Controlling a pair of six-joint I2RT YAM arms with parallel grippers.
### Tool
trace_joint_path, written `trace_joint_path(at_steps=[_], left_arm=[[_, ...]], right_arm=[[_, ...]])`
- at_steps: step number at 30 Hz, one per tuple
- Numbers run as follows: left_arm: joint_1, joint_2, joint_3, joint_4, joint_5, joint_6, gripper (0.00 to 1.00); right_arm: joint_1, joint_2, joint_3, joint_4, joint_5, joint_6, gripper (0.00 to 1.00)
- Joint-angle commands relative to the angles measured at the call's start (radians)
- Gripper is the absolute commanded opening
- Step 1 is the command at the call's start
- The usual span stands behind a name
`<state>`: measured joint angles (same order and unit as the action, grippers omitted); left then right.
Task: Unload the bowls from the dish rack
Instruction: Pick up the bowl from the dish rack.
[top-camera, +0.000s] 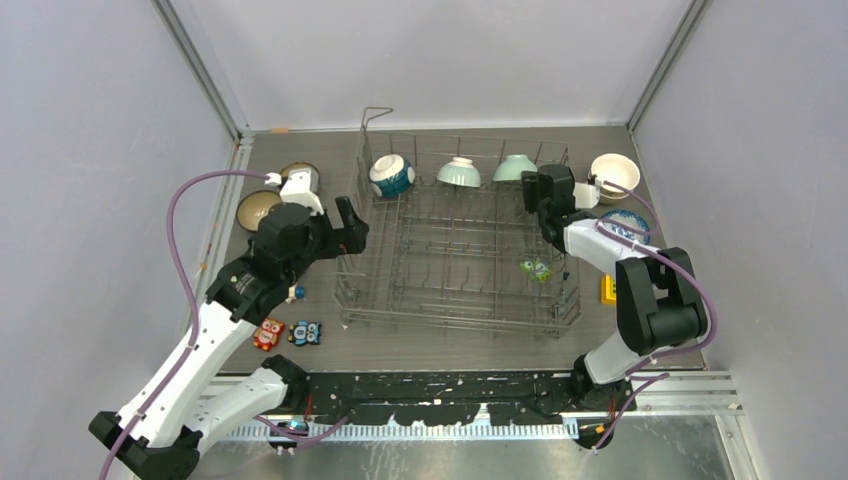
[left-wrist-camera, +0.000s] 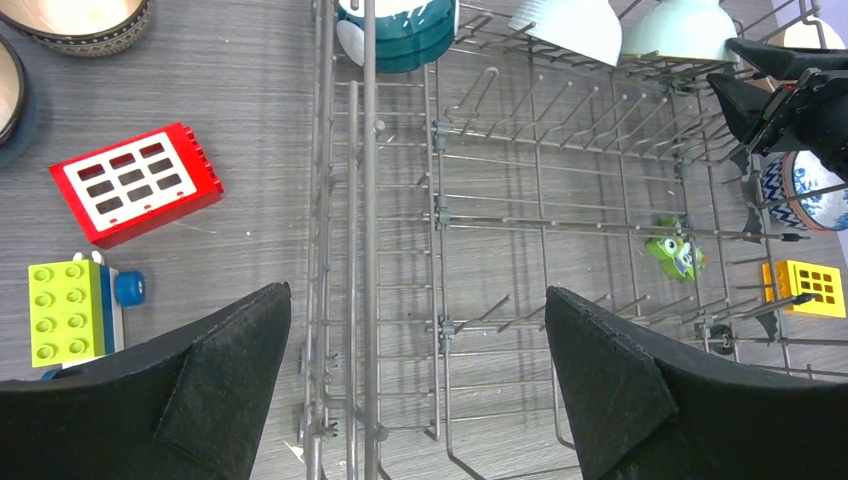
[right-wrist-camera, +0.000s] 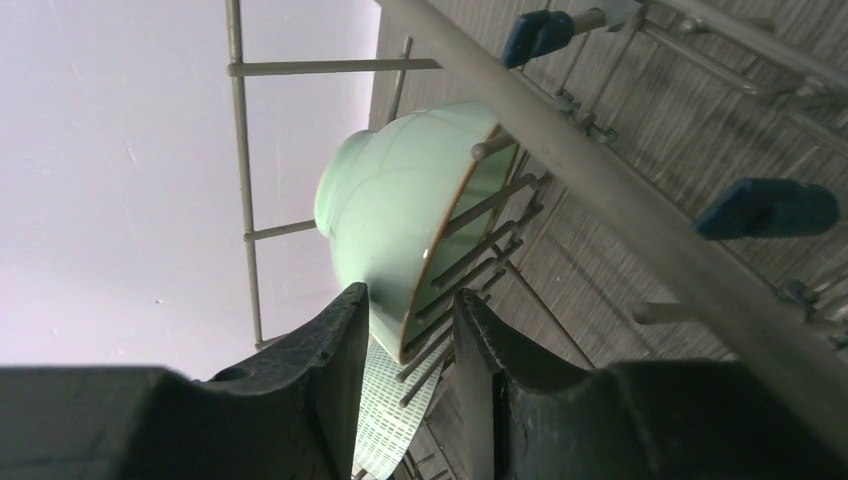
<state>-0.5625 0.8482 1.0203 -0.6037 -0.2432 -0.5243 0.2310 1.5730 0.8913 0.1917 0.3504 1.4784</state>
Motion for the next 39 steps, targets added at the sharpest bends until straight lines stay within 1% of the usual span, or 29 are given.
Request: trace_joint_path(at_steps=[1, 18, 32, 37, 39], left_arm=[[-0.002, -0.016, -0.008, 0.013, -0.016, -0.010, 1.00], [-0.002, -0.008, -0.022, 0.021, -0.018, -0.009, 1.00], [-0.002, 0.002, -0.024, 0.013, -0.015, -0.014, 1.00], [-0.002, 0.011, -0.023, 0.013, -0.007, -0.023, 1.00], [-0.002, 0.013, -0.024, 0.013, -0.007, -0.020, 1.00]], right_arm=[[-0.007, 0.011, 0.001, 0.084, 0.016, 0.016, 0.41], [-0.009, 0.081, -0.020, 0.240, -0.021, 0.028, 0.30], [-0.028, 0.114, -0.123, 0.463, -0.061, 0.006, 0.14], [-0.044, 0.146, -0.155, 0.584, -0.118, -0.016, 0.03], [-0.055, 0.161, -0.164, 0.640, -0.148, -0.029, 0.01]])
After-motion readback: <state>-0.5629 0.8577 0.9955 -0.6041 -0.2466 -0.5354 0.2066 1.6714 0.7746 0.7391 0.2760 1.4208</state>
